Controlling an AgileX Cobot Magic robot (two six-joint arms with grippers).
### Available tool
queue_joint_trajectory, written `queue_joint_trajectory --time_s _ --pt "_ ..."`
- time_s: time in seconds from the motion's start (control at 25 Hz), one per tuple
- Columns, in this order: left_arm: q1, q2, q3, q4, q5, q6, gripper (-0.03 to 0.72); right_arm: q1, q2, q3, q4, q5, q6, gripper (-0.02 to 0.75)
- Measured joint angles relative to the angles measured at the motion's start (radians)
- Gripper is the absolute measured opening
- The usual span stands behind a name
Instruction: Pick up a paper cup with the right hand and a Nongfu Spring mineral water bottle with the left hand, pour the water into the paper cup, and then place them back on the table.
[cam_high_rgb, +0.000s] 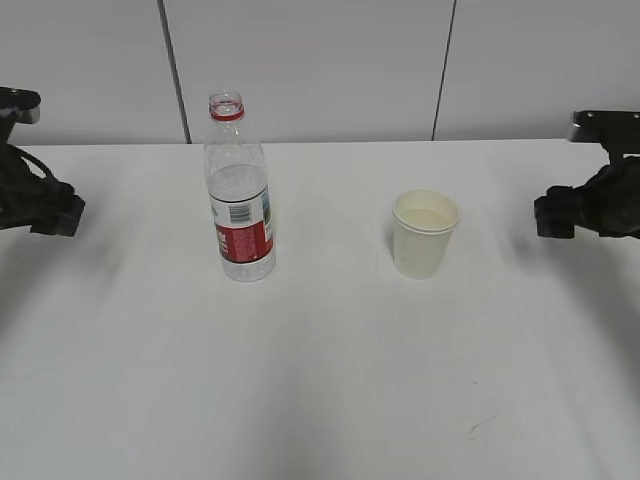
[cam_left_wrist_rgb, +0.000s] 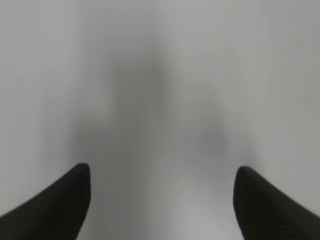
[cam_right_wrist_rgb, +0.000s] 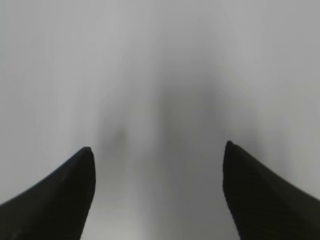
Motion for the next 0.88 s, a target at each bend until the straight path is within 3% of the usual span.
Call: queue_joint_trajectory --time_s 0.44,0.88 --pt "0.000 0.000 -0.124 -0.001 0.384 0.000 0.538 0.000 0.000 -0.297 0.000 0.575 -0.083 0.591" --pt "0.000 0.000 -0.182 0.003 0.586 0.002 0.538 0.000 0.000 -0.400 0.048 0.781 -0.175 0.591"
